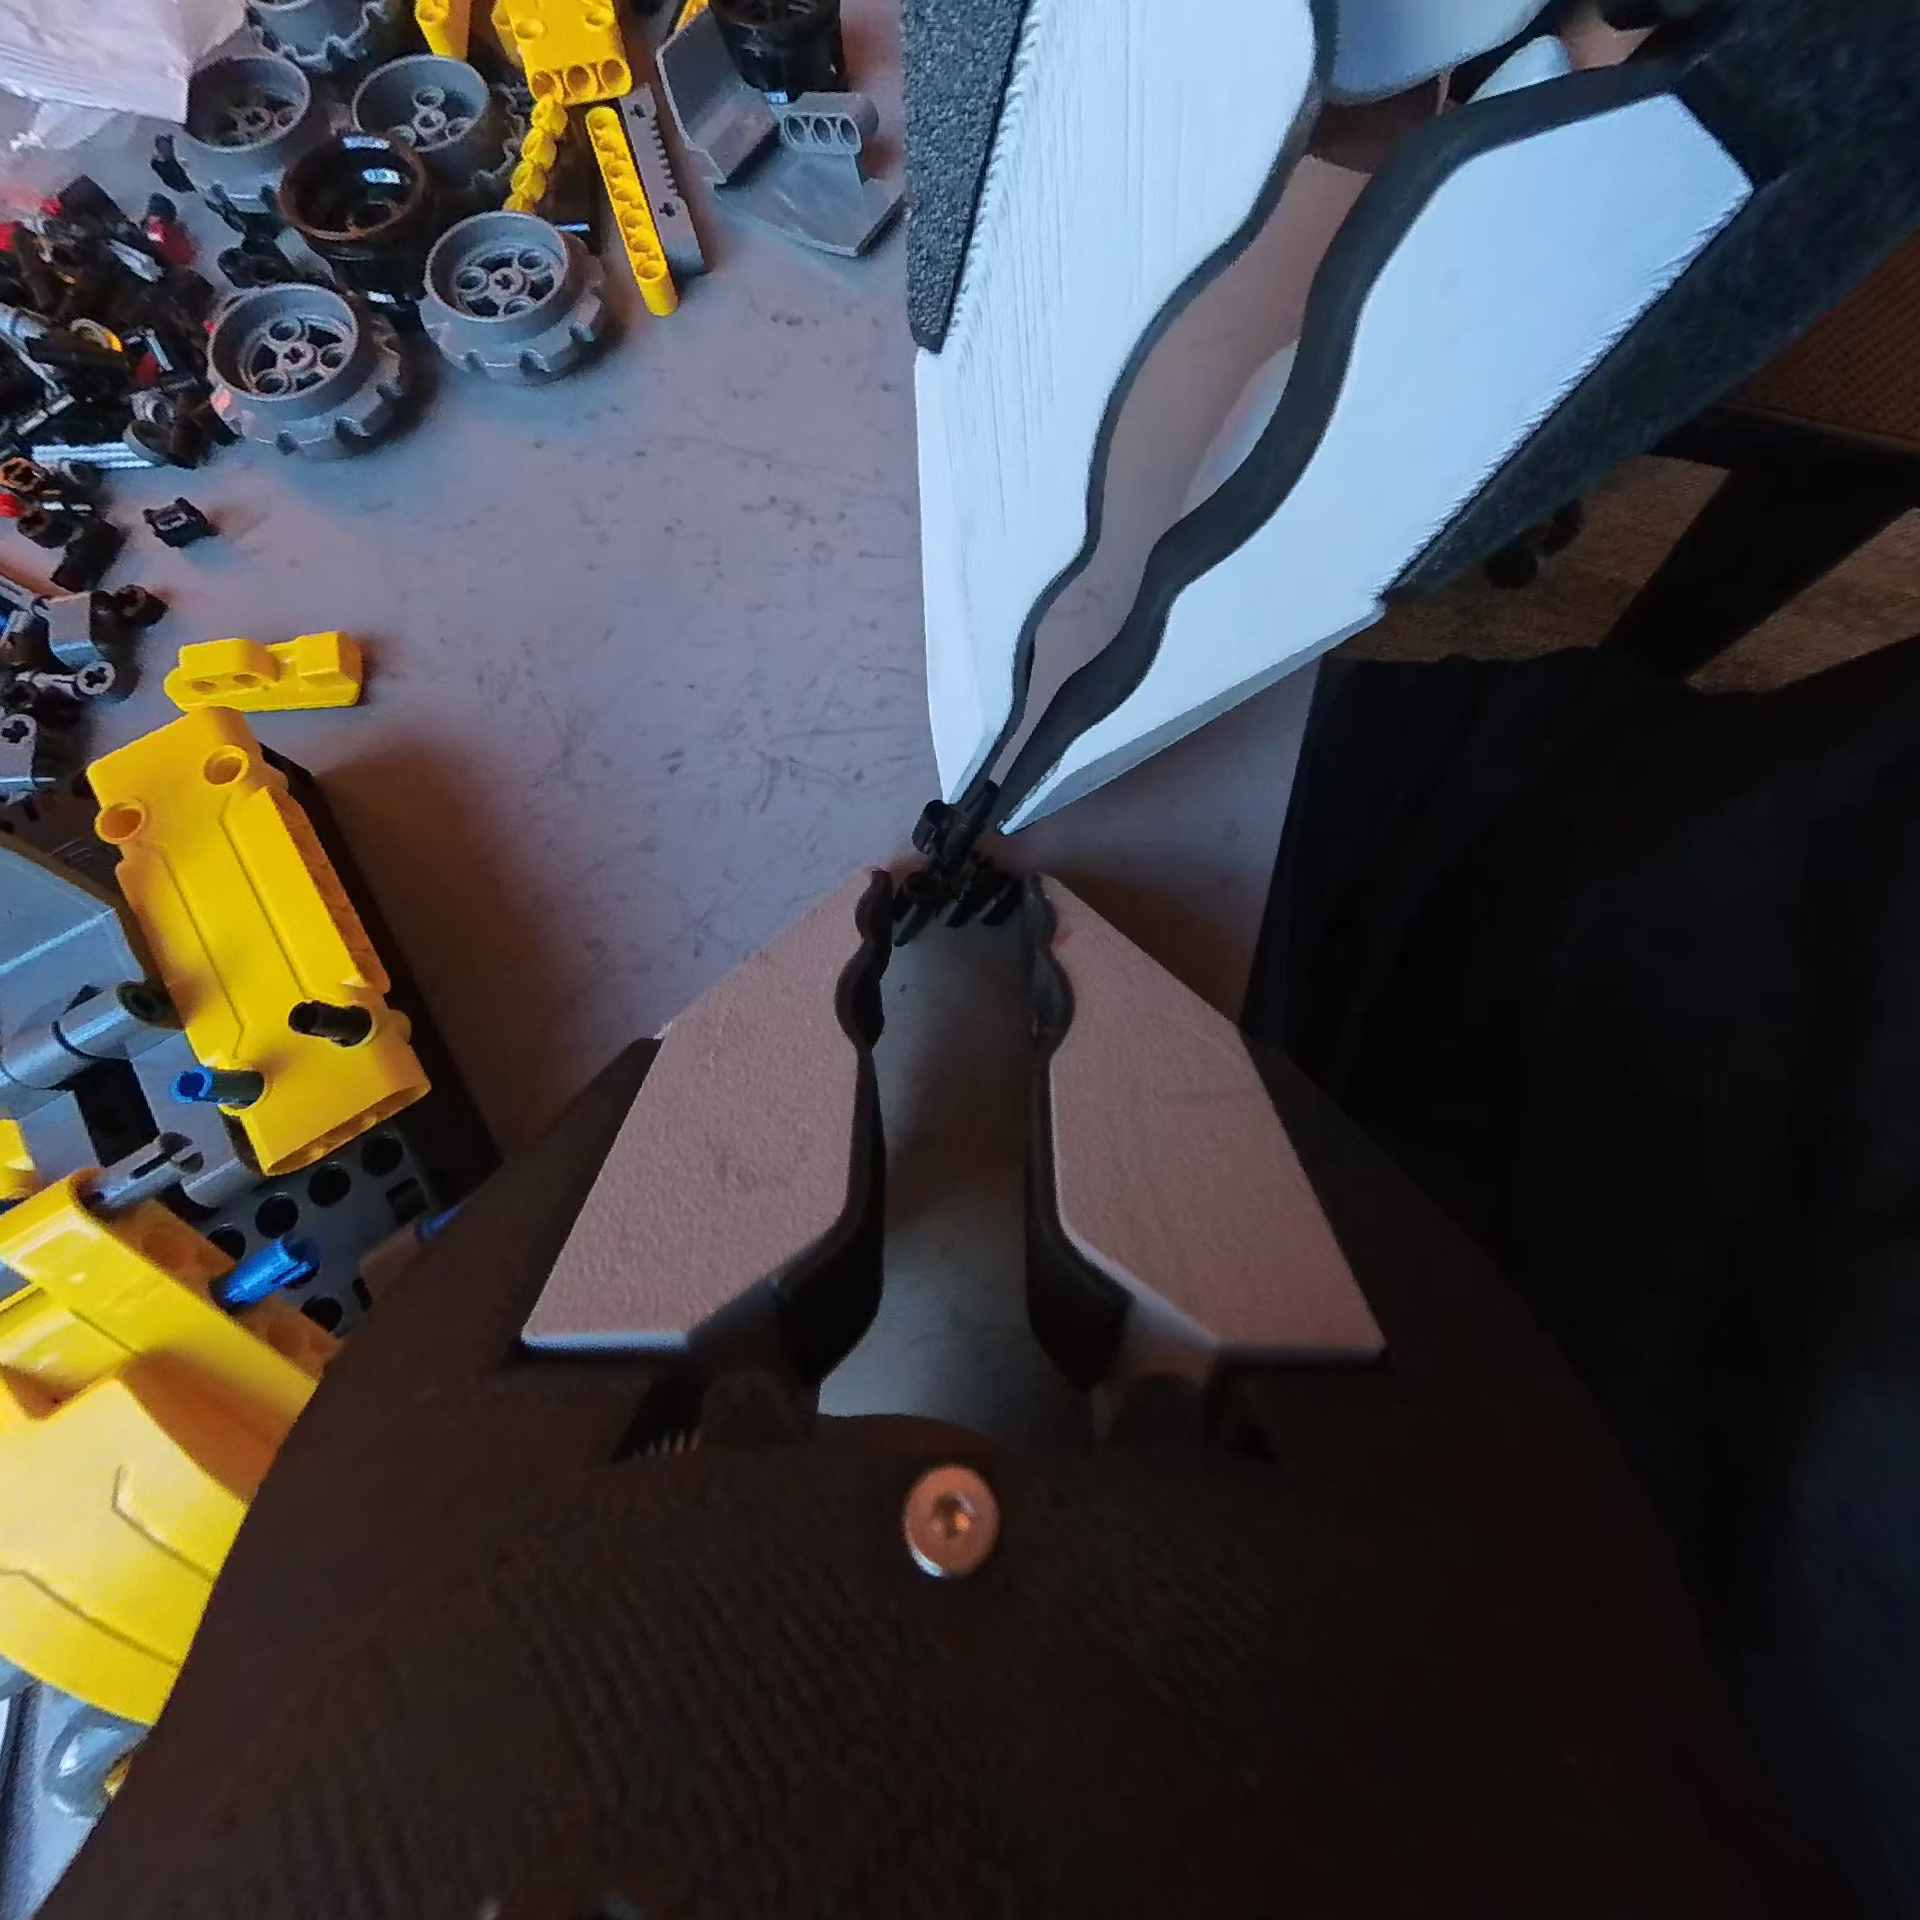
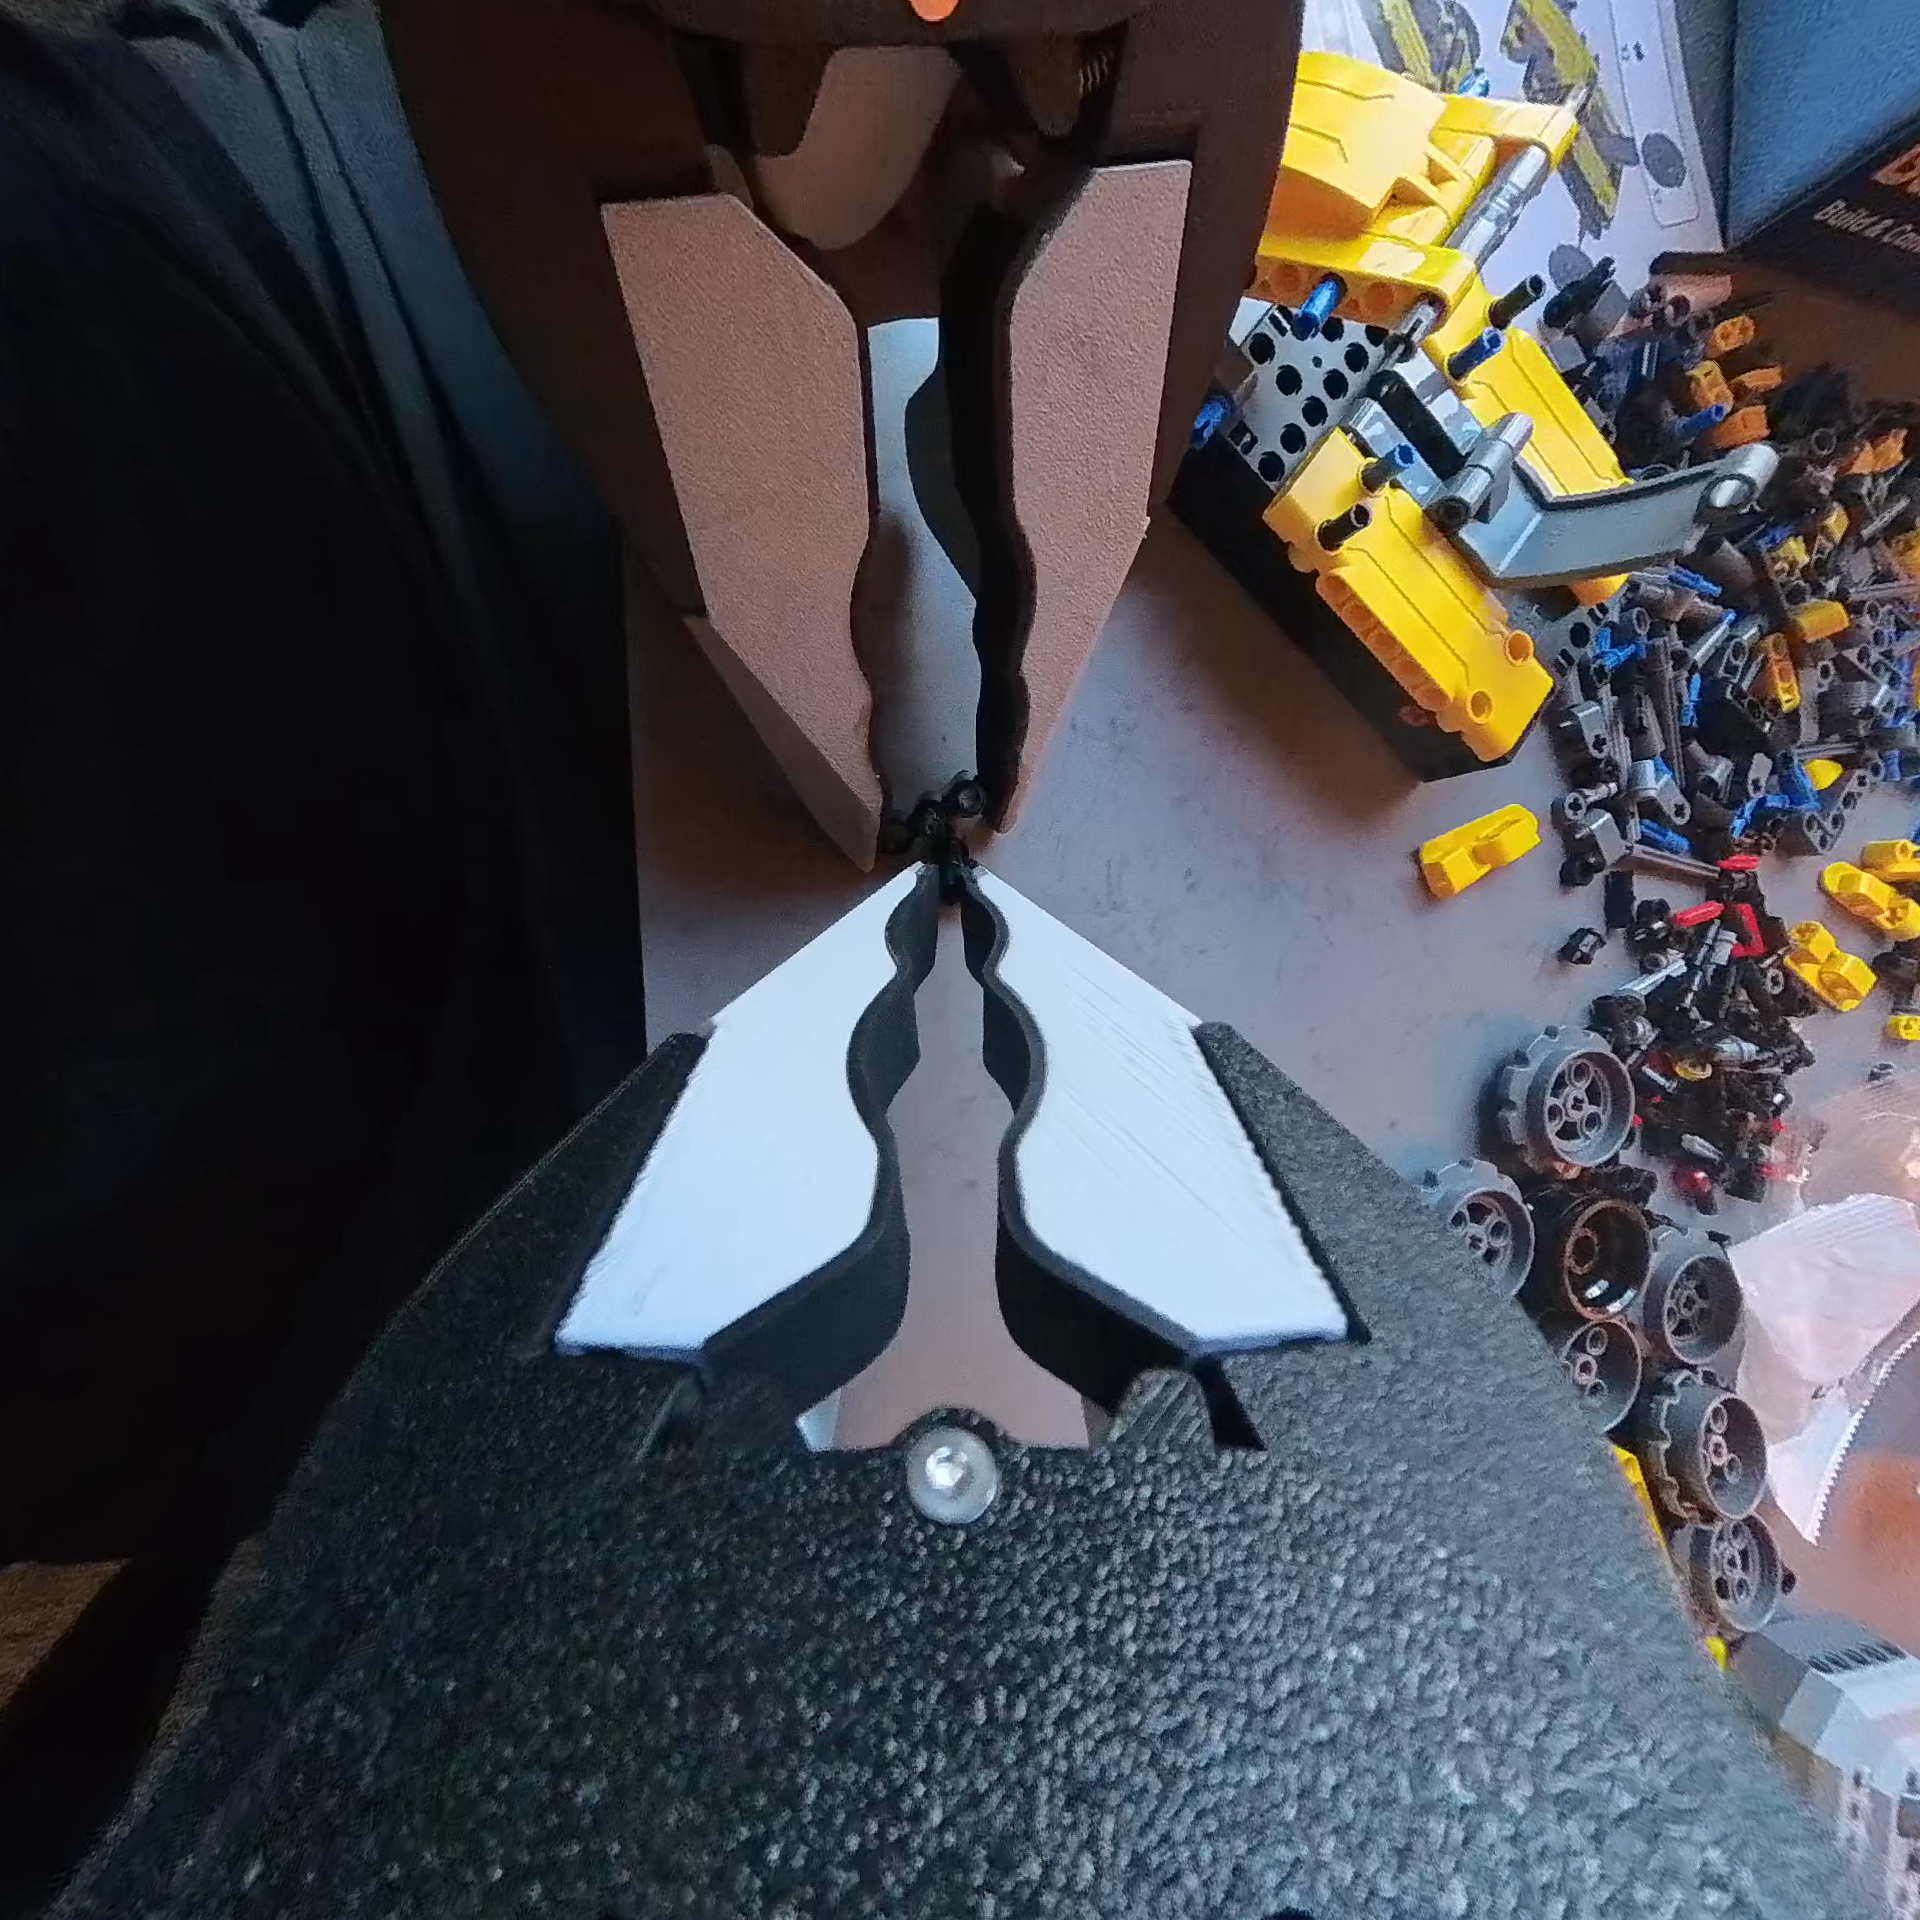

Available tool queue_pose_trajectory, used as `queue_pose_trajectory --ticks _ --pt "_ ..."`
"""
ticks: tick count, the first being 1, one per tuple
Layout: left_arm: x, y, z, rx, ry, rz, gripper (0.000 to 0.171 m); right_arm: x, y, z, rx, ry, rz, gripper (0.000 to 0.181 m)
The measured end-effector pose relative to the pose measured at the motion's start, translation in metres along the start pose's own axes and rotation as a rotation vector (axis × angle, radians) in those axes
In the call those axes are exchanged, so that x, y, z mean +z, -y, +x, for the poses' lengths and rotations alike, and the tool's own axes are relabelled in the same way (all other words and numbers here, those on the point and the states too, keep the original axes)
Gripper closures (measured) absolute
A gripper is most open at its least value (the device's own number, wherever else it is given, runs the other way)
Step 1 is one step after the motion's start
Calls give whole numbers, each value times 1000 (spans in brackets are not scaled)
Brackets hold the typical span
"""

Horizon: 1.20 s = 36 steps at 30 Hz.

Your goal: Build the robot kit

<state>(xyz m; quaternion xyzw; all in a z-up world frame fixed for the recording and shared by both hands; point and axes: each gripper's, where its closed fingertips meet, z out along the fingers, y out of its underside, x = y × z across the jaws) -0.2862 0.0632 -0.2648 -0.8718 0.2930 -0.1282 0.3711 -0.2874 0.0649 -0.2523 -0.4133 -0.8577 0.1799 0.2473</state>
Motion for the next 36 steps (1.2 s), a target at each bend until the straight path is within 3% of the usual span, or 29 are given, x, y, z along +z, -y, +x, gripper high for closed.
queue_pose_trajectory --ticks 23,32,36 --pt "0 0 0 -15 -12 2 150 -1 -1 0 -143 -53 11 177" --pt "0 0 -1 -17 -10 2 150 -1 0 1 -336 -79 -71 178" --pt "0 0 -1 -23 -10 2 150 -1 6 0 -315 -54 -25 178"
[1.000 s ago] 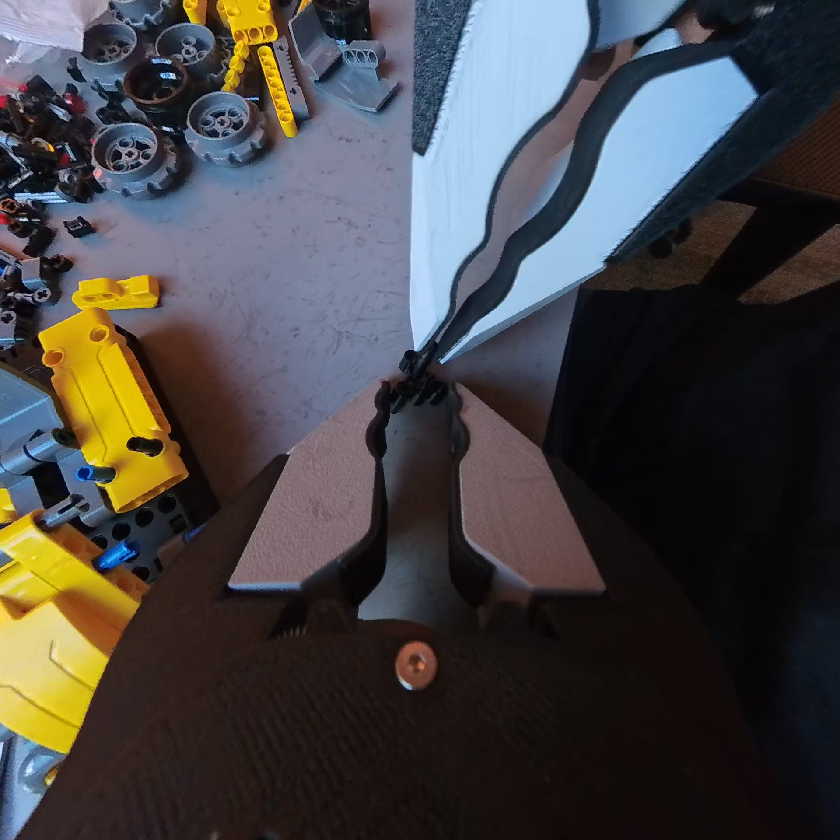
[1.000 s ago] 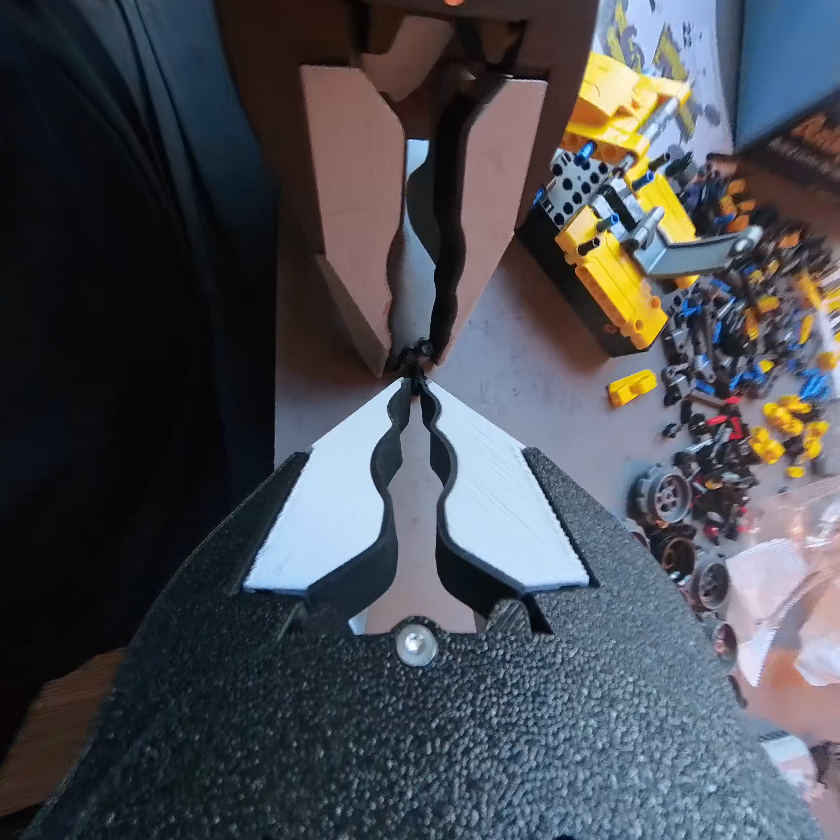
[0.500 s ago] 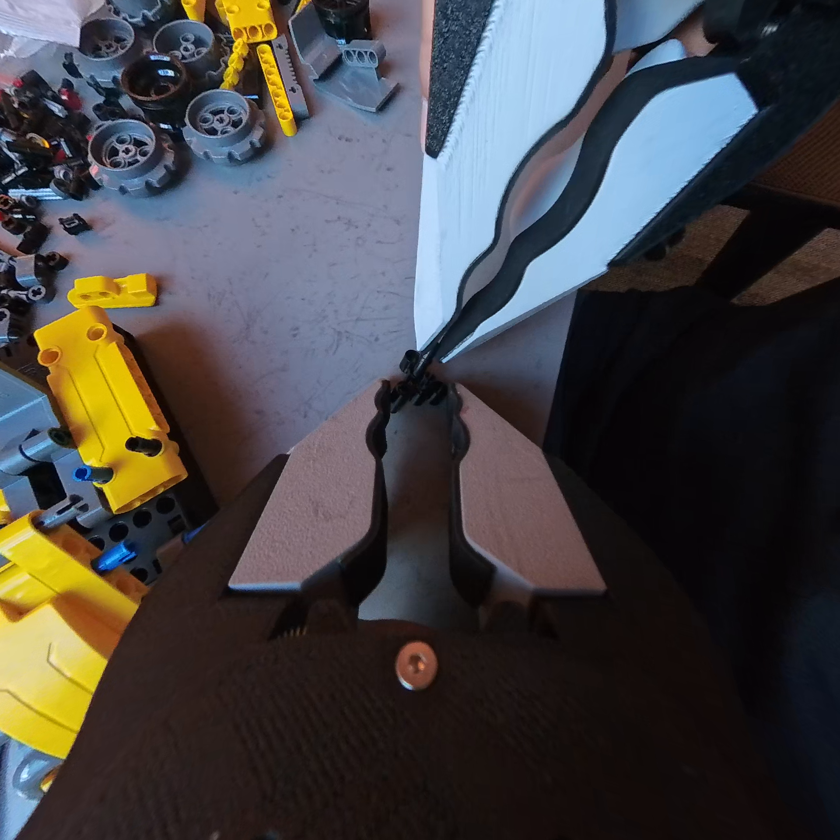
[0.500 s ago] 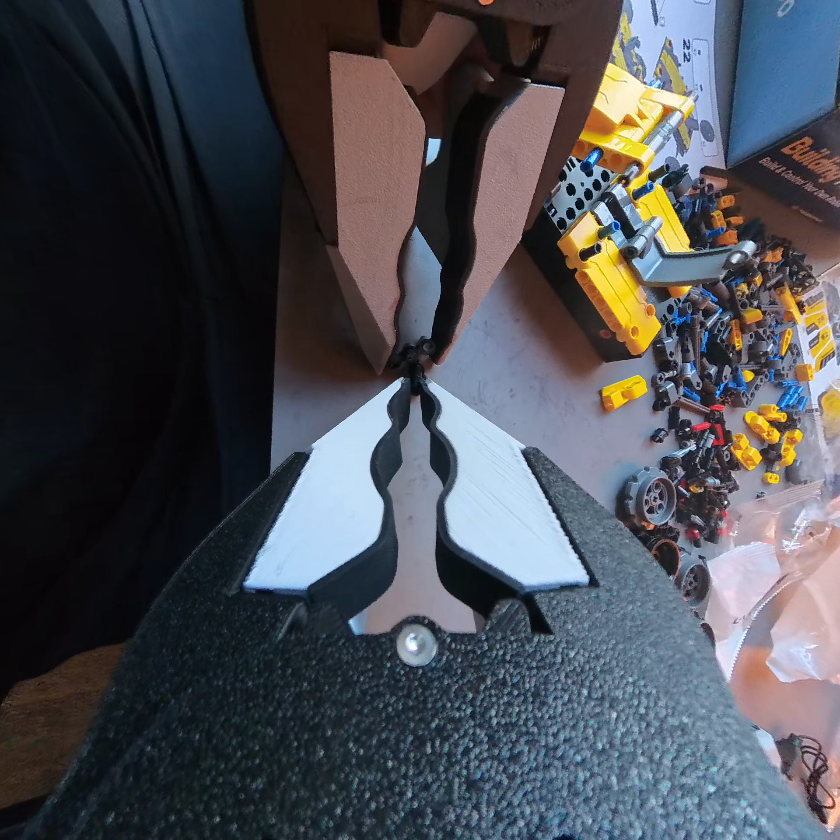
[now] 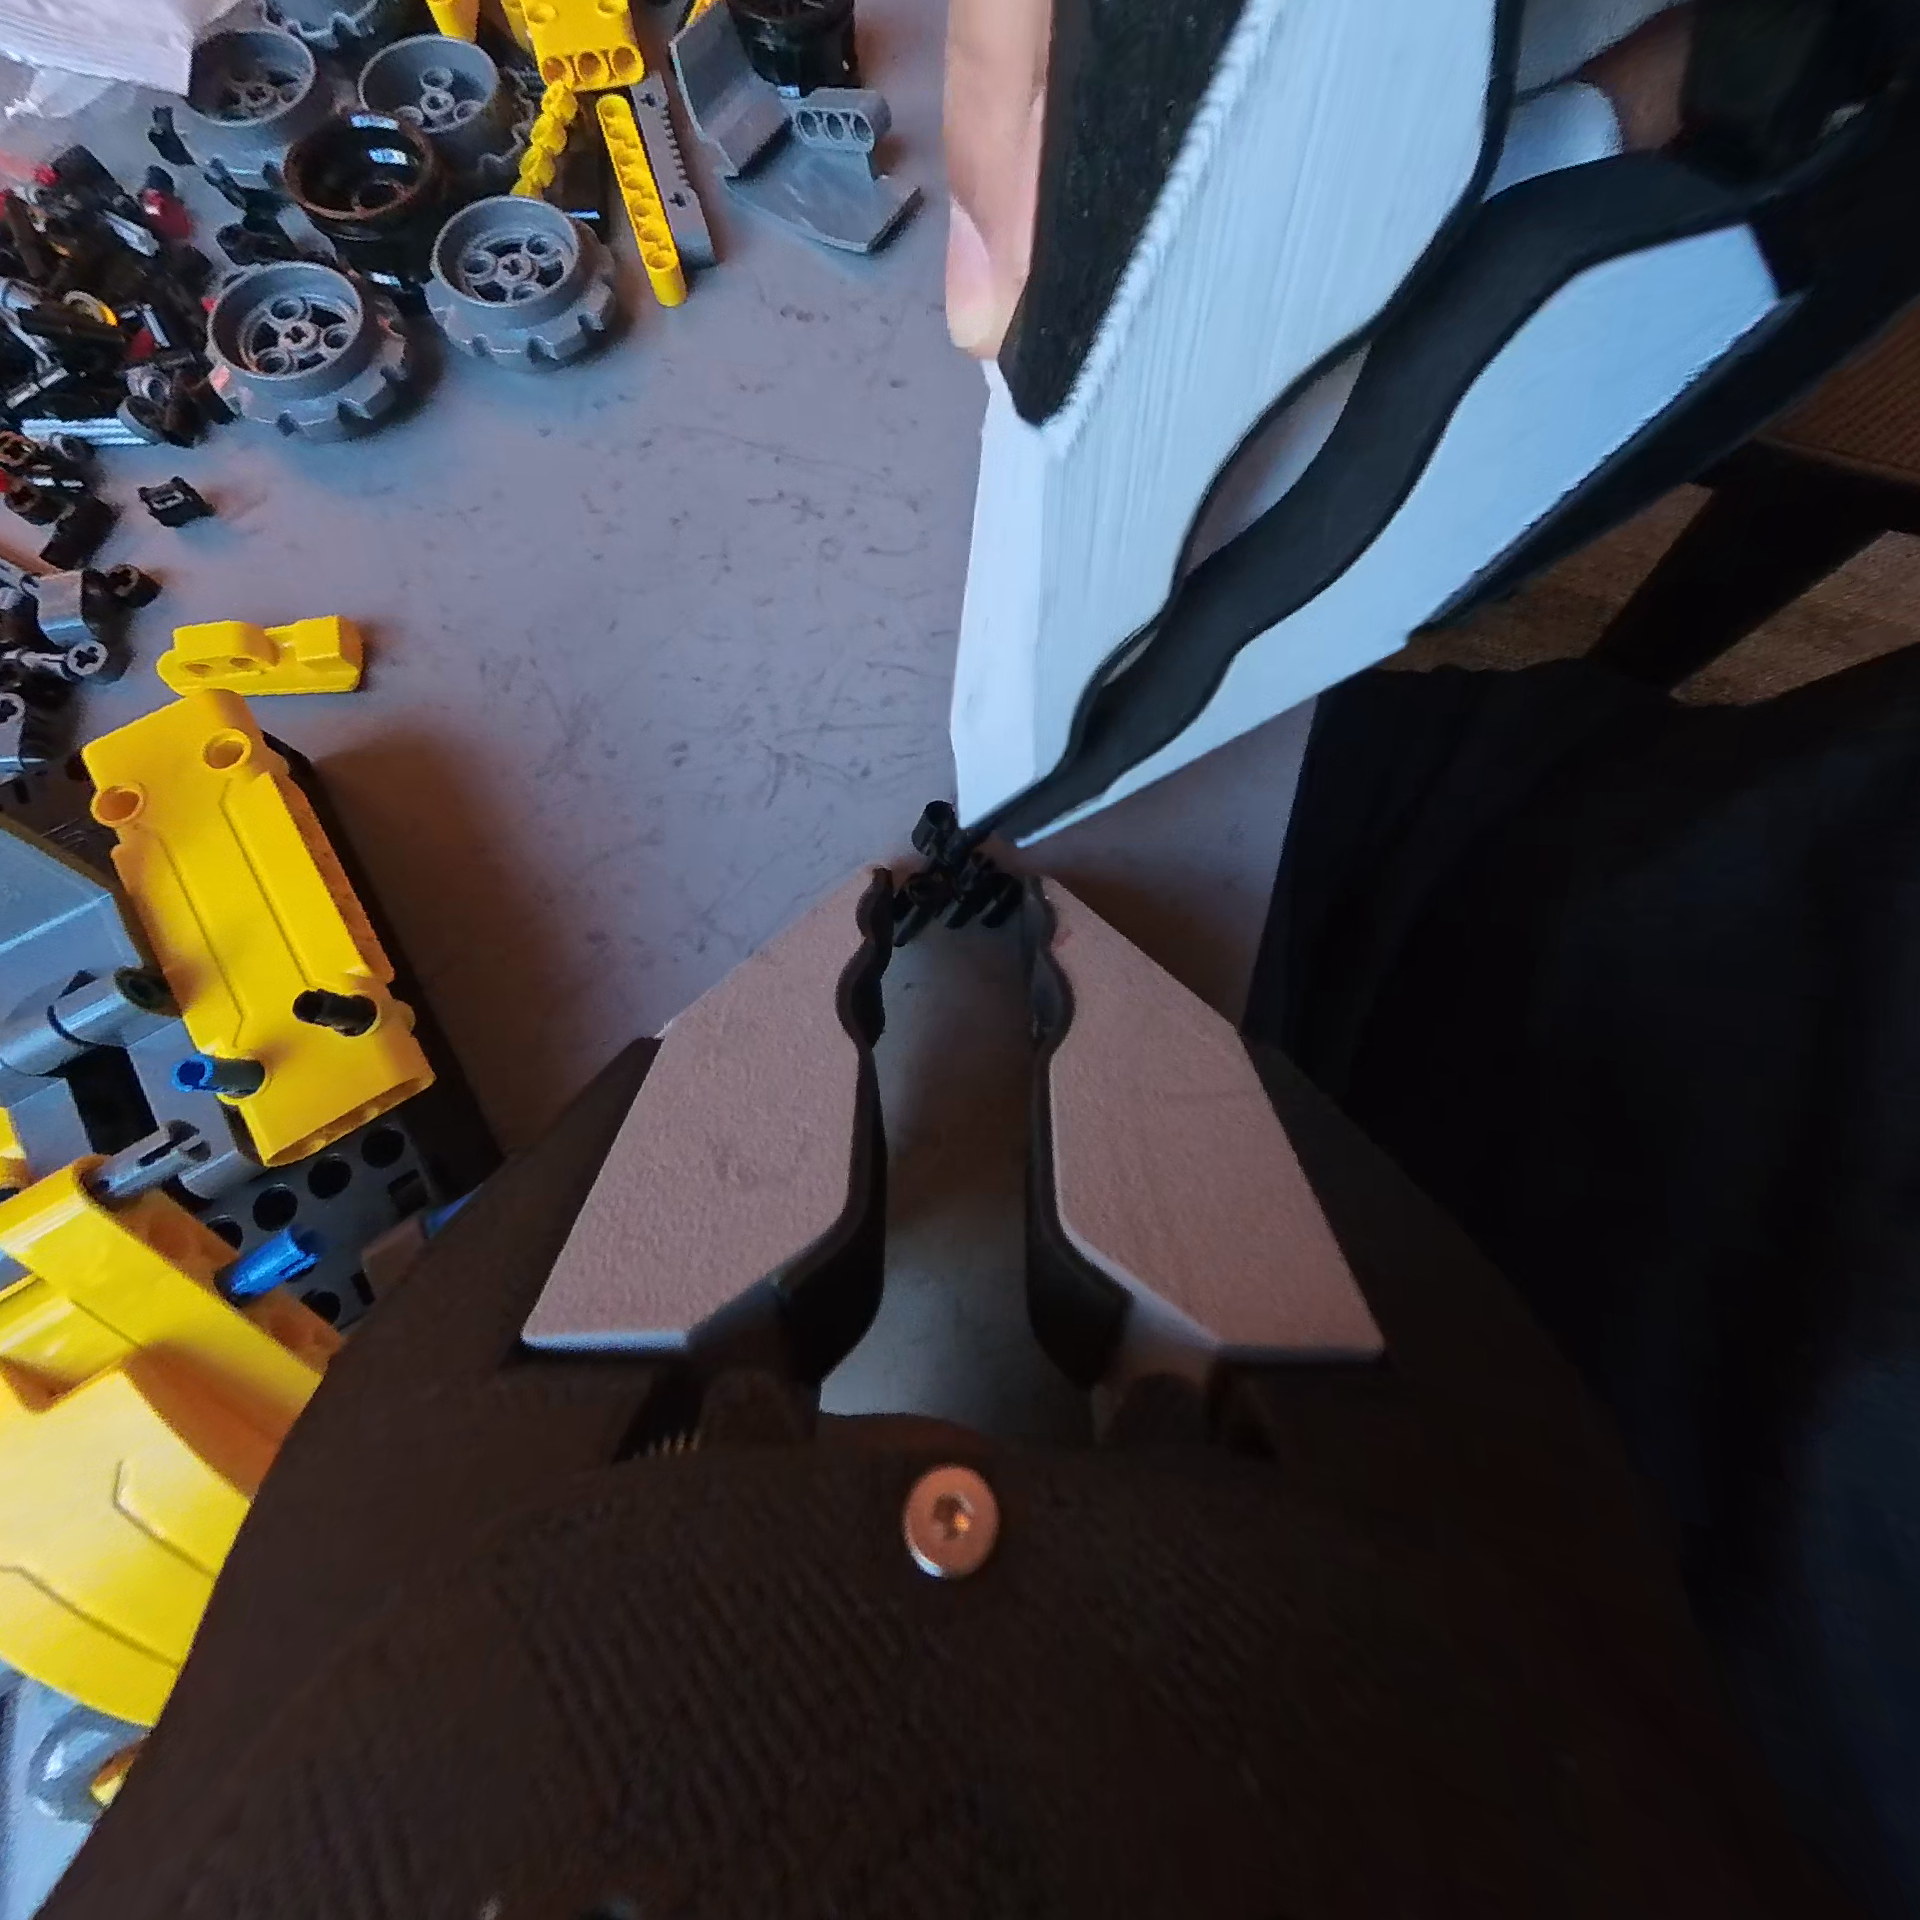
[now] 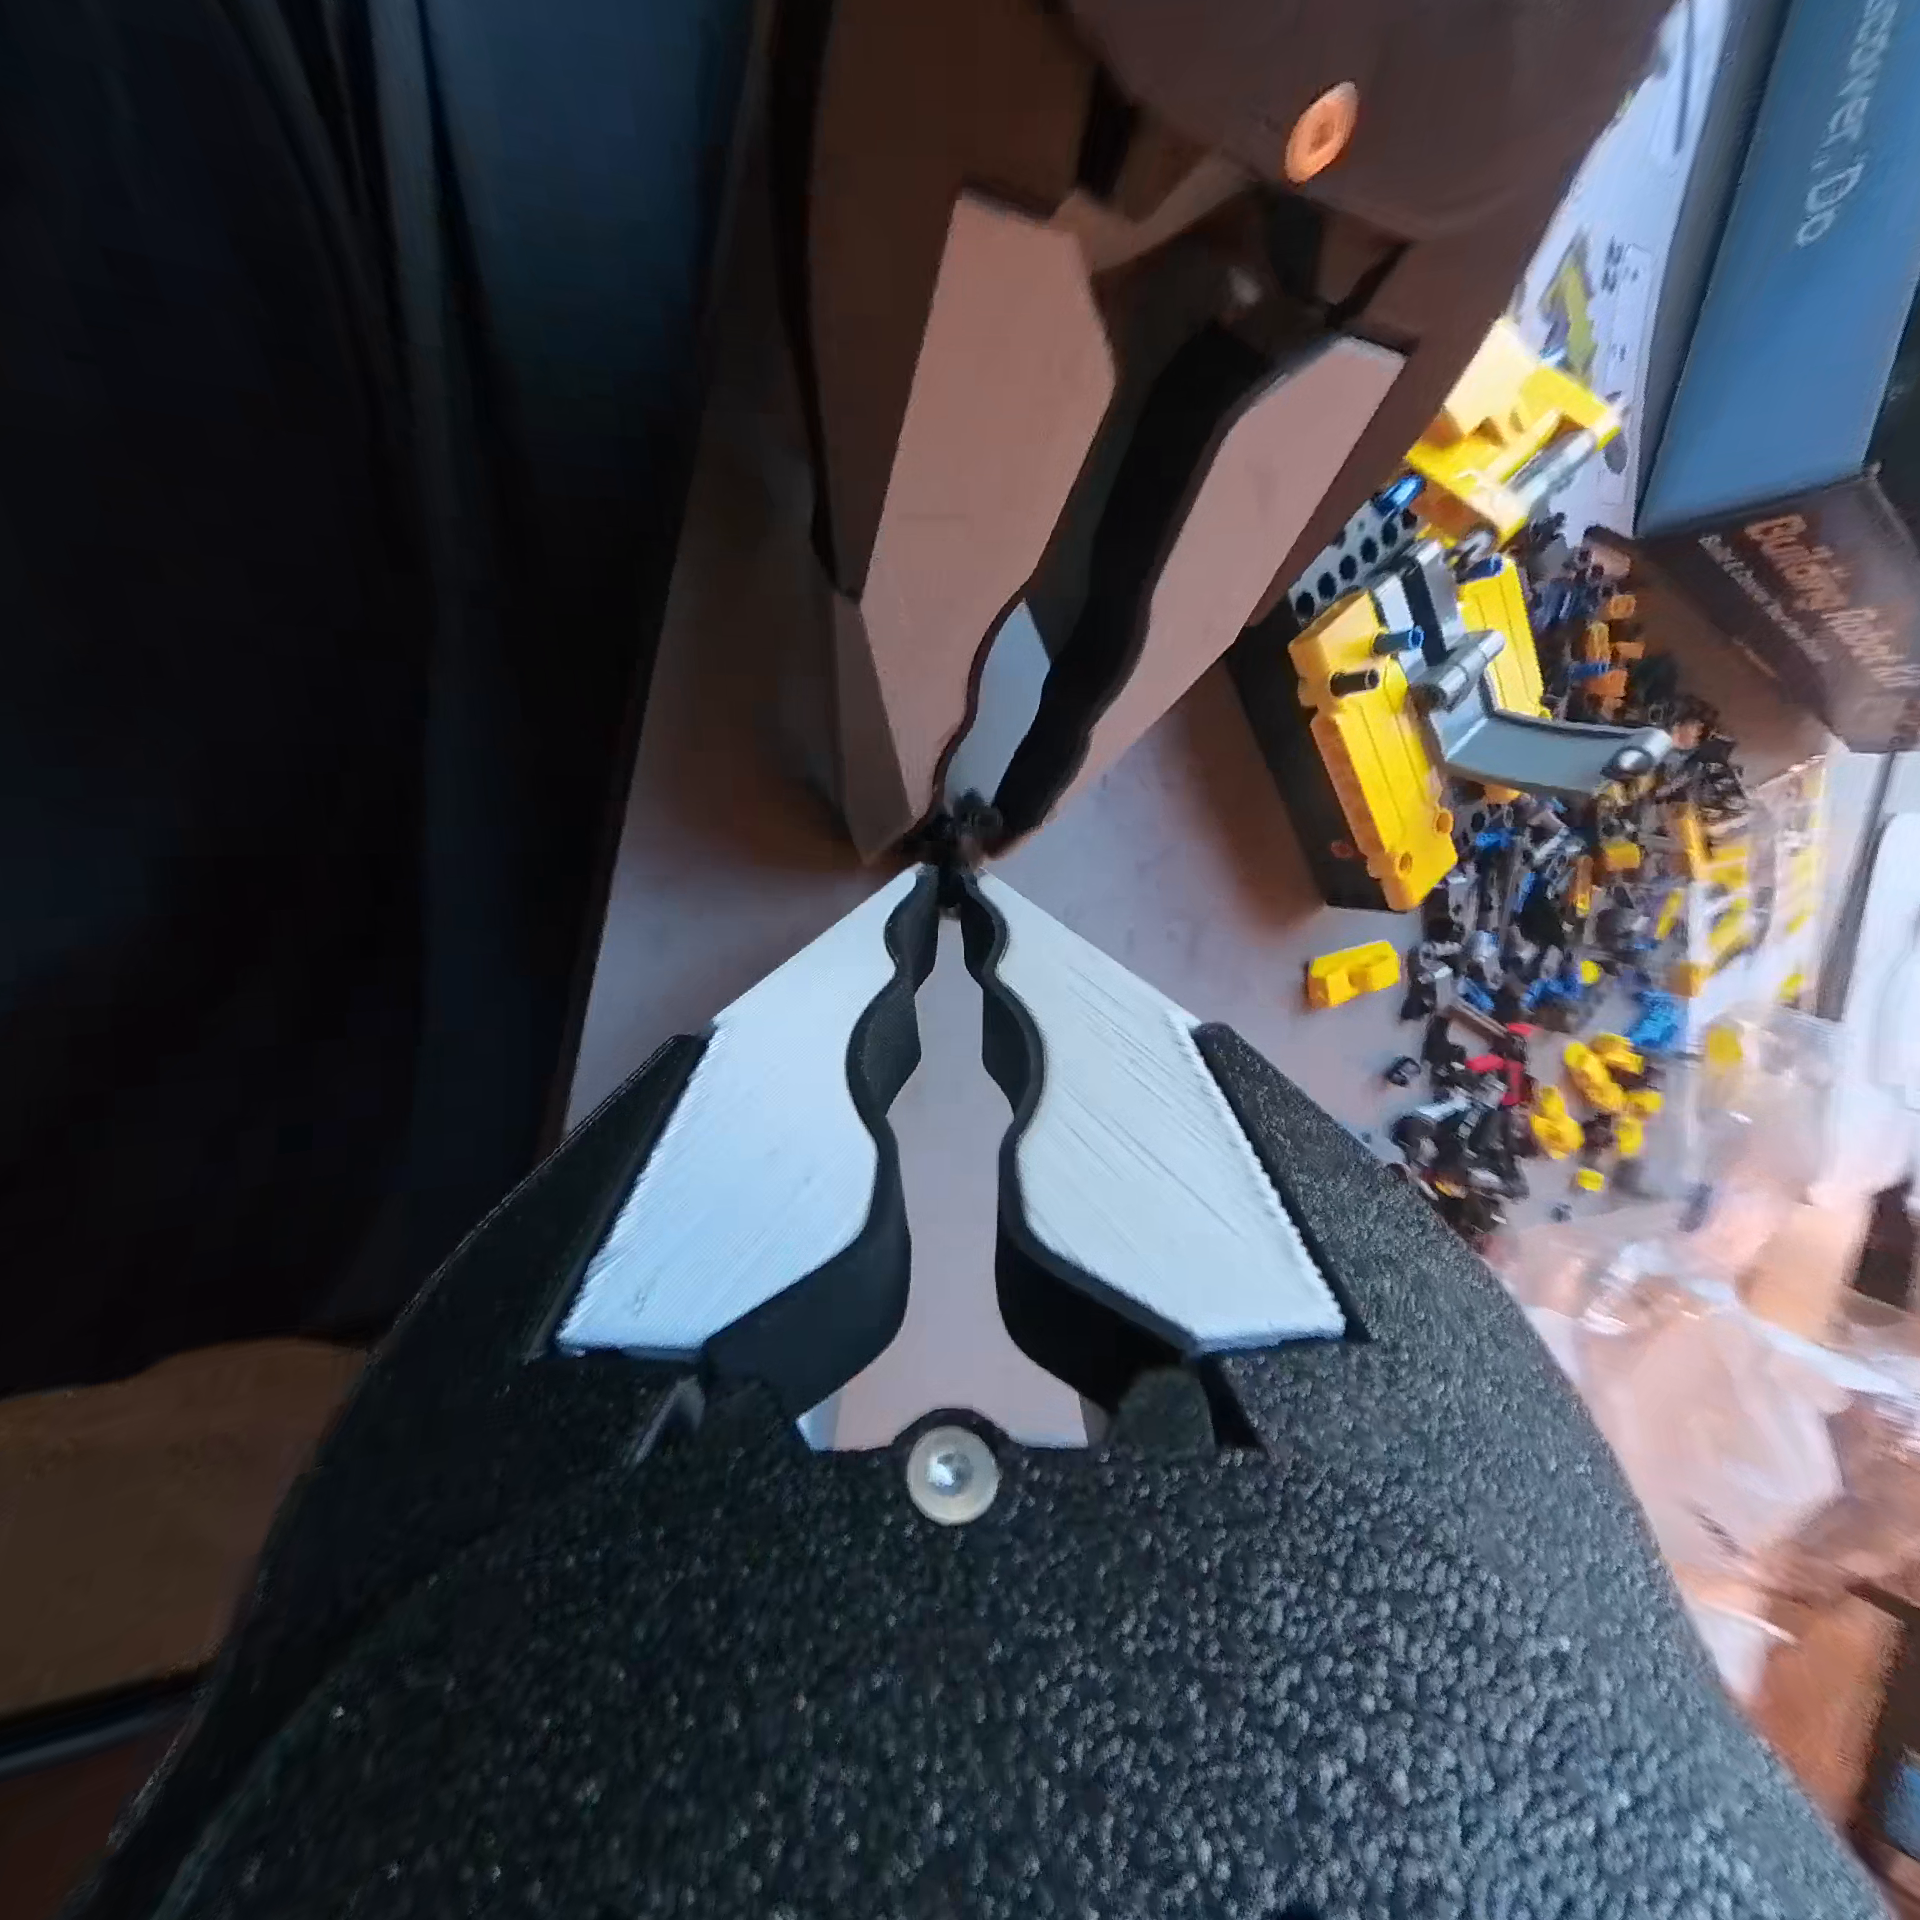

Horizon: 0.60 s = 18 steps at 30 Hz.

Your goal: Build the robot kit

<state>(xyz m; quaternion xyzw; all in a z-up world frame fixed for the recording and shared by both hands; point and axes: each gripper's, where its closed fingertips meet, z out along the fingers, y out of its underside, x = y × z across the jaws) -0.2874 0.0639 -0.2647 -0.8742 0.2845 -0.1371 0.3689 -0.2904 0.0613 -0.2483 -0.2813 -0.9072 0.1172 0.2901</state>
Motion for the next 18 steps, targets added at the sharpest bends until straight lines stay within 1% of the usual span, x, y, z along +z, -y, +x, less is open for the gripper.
queue_pose_trajectory --ticks 8,12,18 --pt "0 0 0 3 -1 1 150 1 1 0 46 23 47 177" --pt "0 0 0 -1 -4 1 150 0 1 0 126 40 112 178" --pt "1 0 0 0 -1 2 150 1 0 0 82 52 125 177"
